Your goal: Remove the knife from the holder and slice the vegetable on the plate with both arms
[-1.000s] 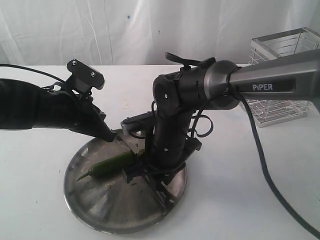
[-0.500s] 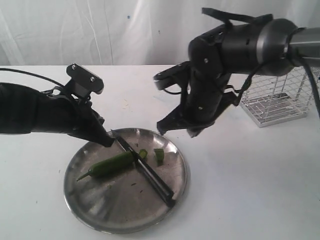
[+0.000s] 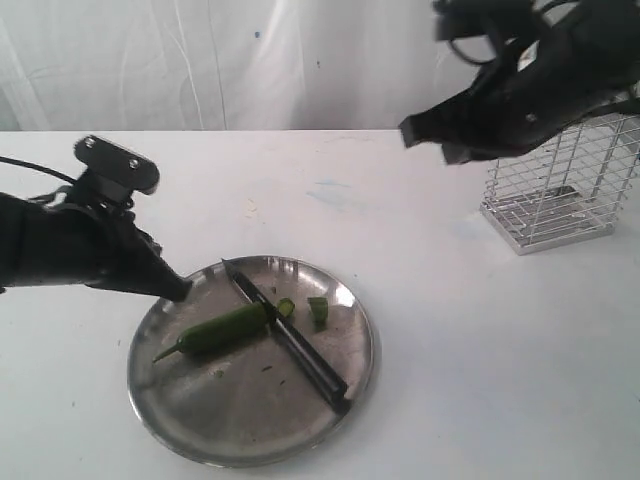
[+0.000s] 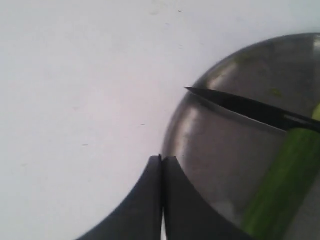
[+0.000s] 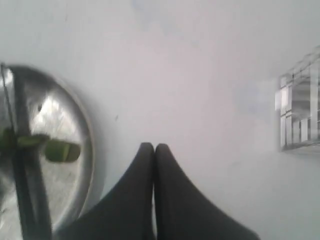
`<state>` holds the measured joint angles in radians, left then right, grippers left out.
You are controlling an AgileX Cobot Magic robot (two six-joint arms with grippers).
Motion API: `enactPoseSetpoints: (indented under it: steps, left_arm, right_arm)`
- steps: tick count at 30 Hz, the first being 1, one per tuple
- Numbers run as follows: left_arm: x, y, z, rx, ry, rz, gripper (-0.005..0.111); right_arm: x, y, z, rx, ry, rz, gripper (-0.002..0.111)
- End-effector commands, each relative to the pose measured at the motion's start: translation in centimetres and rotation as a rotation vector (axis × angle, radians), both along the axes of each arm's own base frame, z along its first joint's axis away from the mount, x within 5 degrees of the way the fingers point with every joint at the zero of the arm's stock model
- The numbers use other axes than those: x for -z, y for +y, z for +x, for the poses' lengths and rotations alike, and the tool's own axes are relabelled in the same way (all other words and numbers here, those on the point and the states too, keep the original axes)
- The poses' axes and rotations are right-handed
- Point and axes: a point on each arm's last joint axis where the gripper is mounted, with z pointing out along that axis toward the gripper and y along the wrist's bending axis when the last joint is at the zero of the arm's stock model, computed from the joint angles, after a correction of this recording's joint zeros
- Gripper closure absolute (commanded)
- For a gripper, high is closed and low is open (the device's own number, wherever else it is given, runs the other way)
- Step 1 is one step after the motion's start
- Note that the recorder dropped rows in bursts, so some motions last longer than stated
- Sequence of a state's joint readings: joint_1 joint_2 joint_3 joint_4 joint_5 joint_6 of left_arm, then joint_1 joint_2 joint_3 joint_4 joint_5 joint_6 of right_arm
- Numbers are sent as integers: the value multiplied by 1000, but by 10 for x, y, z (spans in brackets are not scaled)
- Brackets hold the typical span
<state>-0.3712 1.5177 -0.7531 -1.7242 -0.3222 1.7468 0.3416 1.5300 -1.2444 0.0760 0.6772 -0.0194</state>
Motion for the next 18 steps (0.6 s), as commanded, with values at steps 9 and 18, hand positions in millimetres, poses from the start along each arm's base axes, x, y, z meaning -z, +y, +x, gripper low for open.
enactPoseSetpoints:
  steps: [9, 18]
  left_arm:
    - [-61, 89, -66, -357, -251, -109, 107]
    - [-80, 96, -165, -387, -554, -438, 107]
  right_arm:
    - [-3, -116, -58, 400, -217, 75, 108]
    - [2, -116, -145, 470, -659, 266, 108]
